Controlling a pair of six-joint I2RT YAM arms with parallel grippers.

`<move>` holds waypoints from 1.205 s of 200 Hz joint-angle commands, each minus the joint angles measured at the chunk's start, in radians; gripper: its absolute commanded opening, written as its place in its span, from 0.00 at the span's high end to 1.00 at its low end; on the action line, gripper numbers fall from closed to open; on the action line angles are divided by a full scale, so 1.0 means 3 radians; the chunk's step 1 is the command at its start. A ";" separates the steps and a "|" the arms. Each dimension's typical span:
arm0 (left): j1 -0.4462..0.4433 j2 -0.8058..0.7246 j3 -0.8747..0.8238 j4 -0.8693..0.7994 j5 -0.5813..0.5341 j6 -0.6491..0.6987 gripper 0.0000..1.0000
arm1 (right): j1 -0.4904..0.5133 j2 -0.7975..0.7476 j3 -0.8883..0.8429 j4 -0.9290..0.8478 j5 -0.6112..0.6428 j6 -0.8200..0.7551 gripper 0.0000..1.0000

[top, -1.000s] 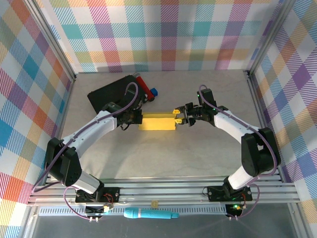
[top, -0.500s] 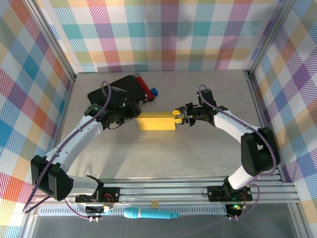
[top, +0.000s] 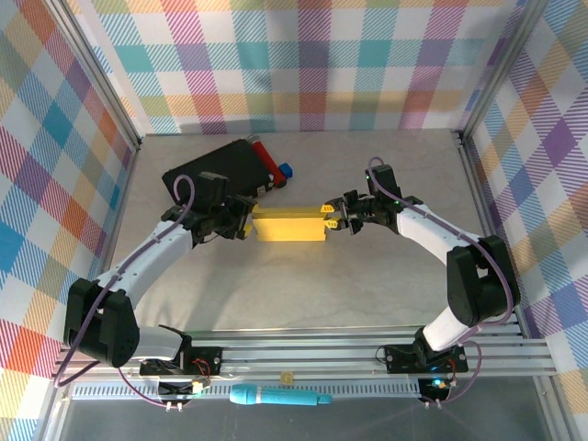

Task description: Fold the paper box

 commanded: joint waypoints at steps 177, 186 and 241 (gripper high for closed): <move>0.0015 -0.0008 -0.0537 0.0495 0.0080 -0.0309 0.82 | -0.0072 0.0009 -0.0093 -0.0836 0.0095 -0.0665 0.78; 0.0015 -0.0043 -0.0554 0.0495 0.0109 -0.0267 0.80 | -0.0070 -0.0014 -0.0053 -0.0958 0.0099 -0.0779 0.76; 0.0002 -0.0303 -0.0875 0.0452 0.0324 0.0176 0.57 | -0.0059 -0.0107 -0.0131 -0.1533 0.0111 -0.1717 0.64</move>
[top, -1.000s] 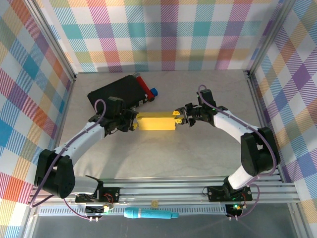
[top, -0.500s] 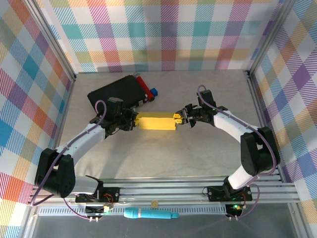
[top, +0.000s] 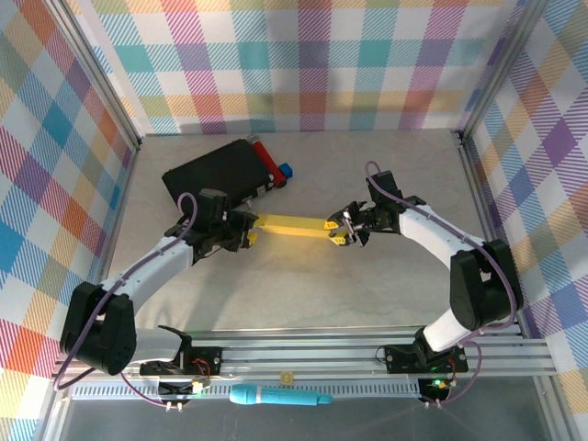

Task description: Fold the paper box

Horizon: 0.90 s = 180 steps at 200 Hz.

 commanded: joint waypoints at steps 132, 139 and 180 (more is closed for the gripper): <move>0.0232 -0.1035 0.0881 -0.1965 -0.1907 0.2038 0.00 | -0.0047 -0.1783 0.0146 -0.1133 0.3074 -0.1854 0.01; 0.0231 -0.1104 0.0915 -0.2144 -0.2383 0.1998 0.00 | -0.0045 -0.1925 0.0021 -0.1050 0.3508 -0.1867 0.01; 0.0243 -0.1333 0.0391 -0.2159 -0.4444 0.2537 0.00 | -0.0047 -0.2747 -0.1591 0.0967 0.4265 -0.3603 0.01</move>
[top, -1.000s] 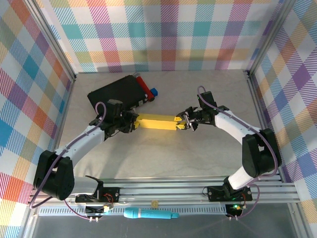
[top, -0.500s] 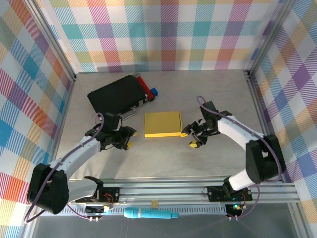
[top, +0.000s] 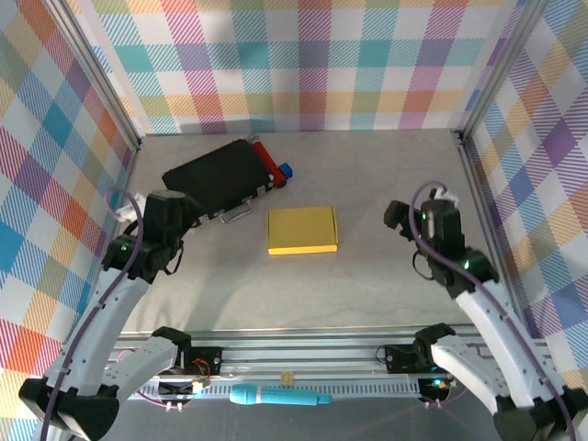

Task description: Fold the paper box

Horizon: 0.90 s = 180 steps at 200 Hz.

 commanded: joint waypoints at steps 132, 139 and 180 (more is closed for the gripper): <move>0.1023 0.1540 -0.1856 0.4372 0.0616 0.2597 0.00 | -0.0918 0.2379 -0.0855 0.3601 -0.0985 -0.1759 0.01; 0.1071 0.1654 -0.1833 0.4533 0.0677 0.2553 0.00 | -0.0992 0.2456 -0.0871 0.3705 -0.1064 -0.1695 0.01; 0.1184 0.1765 -0.1931 0.4897 0.1123 0.2460 0.00 | -0.1072 0.2399 -0.1212 0.4239 -0.1329 -0.1706 0.01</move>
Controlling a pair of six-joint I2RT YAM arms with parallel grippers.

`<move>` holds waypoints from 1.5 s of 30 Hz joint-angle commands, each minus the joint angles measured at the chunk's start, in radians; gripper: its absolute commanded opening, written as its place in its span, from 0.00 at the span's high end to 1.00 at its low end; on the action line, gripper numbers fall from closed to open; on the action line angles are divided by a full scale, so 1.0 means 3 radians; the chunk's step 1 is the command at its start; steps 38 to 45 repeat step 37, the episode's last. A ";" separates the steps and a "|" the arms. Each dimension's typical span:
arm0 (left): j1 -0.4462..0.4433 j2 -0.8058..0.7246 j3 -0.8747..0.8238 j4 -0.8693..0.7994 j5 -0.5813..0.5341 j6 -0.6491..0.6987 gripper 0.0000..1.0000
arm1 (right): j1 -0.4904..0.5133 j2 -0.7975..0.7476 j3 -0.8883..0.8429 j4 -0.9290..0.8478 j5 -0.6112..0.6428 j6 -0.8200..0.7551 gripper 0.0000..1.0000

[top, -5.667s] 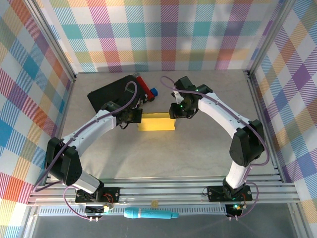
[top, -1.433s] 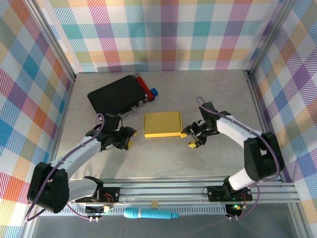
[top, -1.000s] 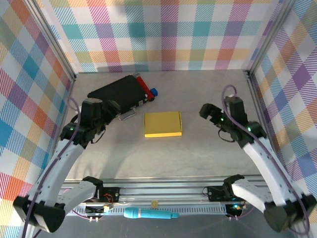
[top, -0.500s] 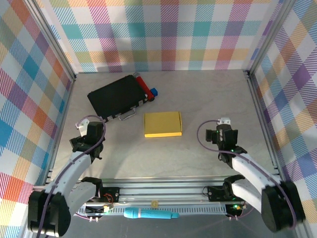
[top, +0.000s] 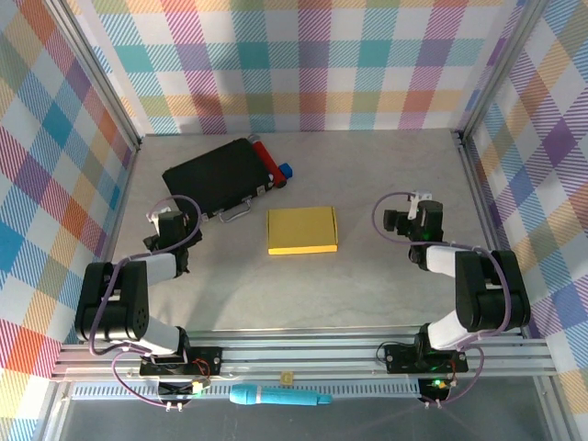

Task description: Fold the paper box

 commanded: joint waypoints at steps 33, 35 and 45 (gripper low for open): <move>-0.0478 0.0345 -0.0289 0.1606 0.0175 0.0574 0.00 | -0.0006 0.0073 -0.0286 0.0820 -0.0383 -0.0020 0.01; -0.0484 0.0345 -0.0281 0.1600 0.0162 0.0574 0.00 | -0.0026 0.0073 -0.0281 0.0812 -0.0416 -0.0012 0.01; -0.0483 0.0345 -0.0283 0.1601 0.0160 0.0579 0.00 | -0.0030 0.0069 -0.0300 0.0846 -0.0409 -0.0016 0.01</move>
